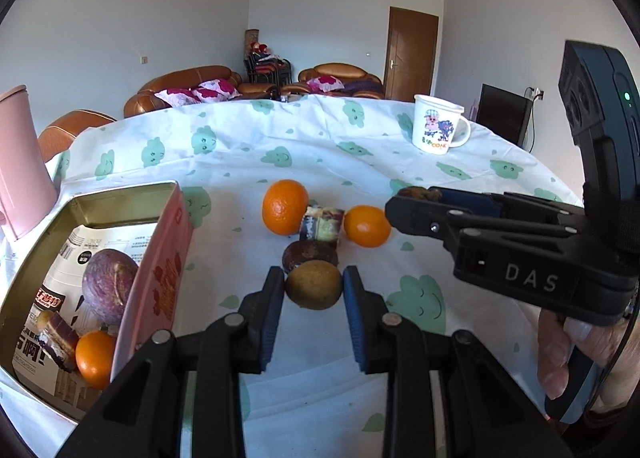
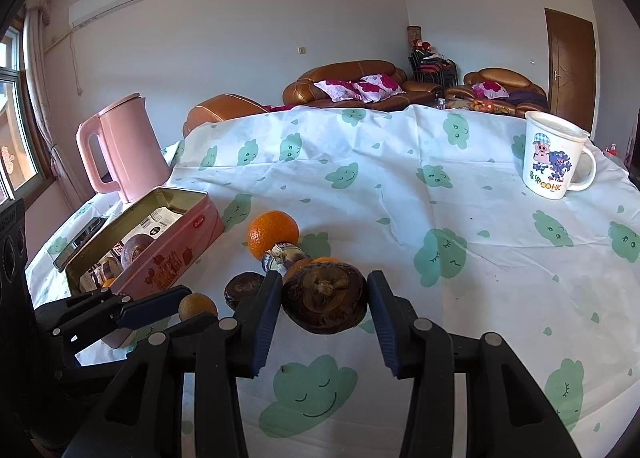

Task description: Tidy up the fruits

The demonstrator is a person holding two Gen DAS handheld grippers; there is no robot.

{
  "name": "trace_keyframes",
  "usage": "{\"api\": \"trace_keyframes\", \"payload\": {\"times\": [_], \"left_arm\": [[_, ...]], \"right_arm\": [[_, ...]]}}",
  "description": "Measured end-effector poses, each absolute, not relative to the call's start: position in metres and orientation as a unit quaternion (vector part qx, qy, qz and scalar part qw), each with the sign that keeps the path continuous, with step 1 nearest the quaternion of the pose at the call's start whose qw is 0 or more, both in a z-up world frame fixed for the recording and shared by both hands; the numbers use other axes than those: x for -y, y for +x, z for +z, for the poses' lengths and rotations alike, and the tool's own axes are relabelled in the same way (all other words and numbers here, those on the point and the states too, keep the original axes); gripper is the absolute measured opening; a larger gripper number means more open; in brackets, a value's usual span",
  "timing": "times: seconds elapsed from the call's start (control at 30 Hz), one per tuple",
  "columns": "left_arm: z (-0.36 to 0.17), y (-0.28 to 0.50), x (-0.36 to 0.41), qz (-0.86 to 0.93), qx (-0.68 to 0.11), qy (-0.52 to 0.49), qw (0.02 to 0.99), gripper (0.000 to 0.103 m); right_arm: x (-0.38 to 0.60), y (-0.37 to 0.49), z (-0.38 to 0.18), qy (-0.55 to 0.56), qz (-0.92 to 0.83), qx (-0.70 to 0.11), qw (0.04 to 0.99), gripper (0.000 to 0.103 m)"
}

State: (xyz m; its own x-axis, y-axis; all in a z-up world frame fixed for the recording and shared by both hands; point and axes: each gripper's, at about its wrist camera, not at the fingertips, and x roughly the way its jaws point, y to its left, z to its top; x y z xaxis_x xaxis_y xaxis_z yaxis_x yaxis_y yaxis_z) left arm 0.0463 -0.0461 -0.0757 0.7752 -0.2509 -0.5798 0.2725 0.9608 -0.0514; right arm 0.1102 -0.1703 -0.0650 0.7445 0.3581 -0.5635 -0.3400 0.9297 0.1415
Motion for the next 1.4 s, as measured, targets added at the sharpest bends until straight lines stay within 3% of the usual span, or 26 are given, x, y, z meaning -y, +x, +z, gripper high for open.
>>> {"api": "trace_keyframes", "payload": {"times": [0.47,1.4], "left_arm": [[-0.065,0.028,0.038,-0.119,-0.237,0.009,0.964,0.032],[-0.053,0.011,0.029,-0.088,-0.179,0.004,0.98,0.032]], "right_arm": [[0.172,0.093,-0.054,0.009,0.199,-0.252,0.947,0.046],[0.174,0.068,-0.044,0.002,0.212,-0.185,0.96,0.046]]}}
